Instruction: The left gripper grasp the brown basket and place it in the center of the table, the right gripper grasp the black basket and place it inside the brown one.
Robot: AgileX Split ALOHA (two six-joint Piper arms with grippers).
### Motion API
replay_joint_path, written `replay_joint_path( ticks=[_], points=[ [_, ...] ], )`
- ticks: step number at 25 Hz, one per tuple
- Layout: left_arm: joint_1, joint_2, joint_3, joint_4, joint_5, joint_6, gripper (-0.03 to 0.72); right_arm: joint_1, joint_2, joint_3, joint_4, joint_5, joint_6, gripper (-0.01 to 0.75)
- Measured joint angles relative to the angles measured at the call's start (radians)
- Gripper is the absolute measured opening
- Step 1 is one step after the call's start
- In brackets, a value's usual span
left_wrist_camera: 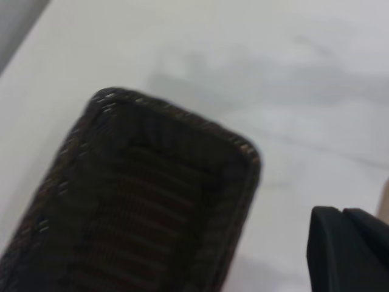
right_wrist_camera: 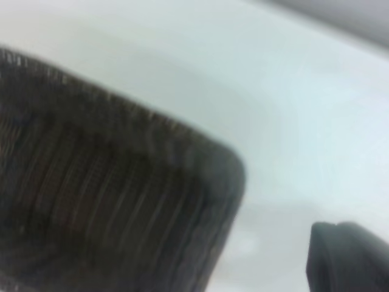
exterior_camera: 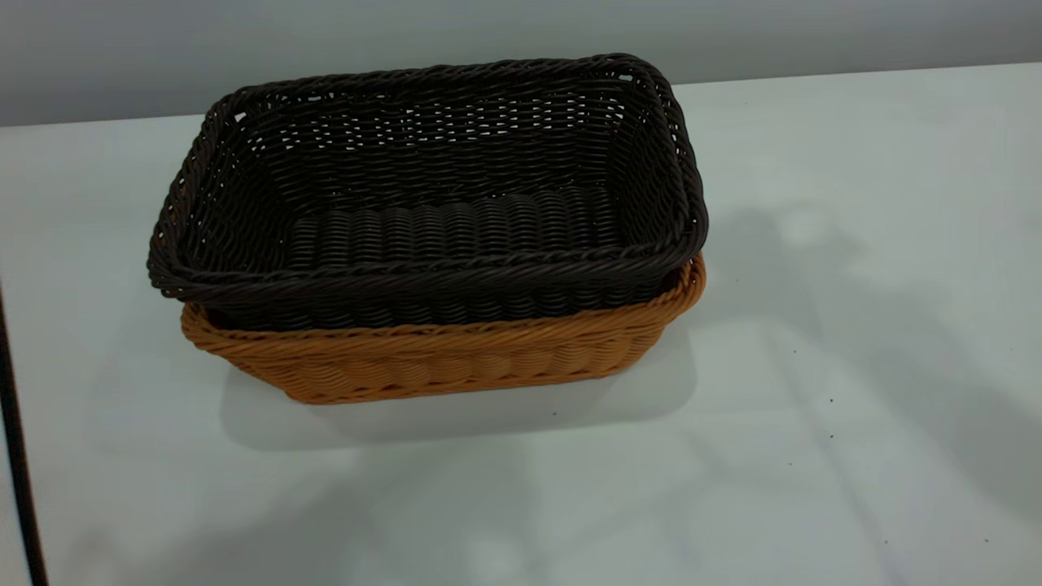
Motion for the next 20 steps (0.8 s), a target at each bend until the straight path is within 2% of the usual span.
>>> replay_joint_path(
  ticks=[4,11,13,20],
  points=[
    [0.000,-0.061,0.023,0.129,-0.084,-0.140,0.001,0.000,-0.131,0.040,-0.052,-0.081,0.010,0.001],
    [0.000,-0.195,0.167,0.318,-0.266,-0.357,0.000,0.000,-0.413,0.224,-0.163,-0.263,0.060,0.002],
    [0.000,-0.231,0.216,0.332,-0.290,-0.359,0.000,0.000,-0.508,0.289,-0.198,-0.295,0.060,0.002],
    [0.000,-0.342,0.326,0.332,-0.263,-0.354,-0.001,0.000,-0.843,0.539,-0.293,-0.342,0.064,0.002]
  ],
)
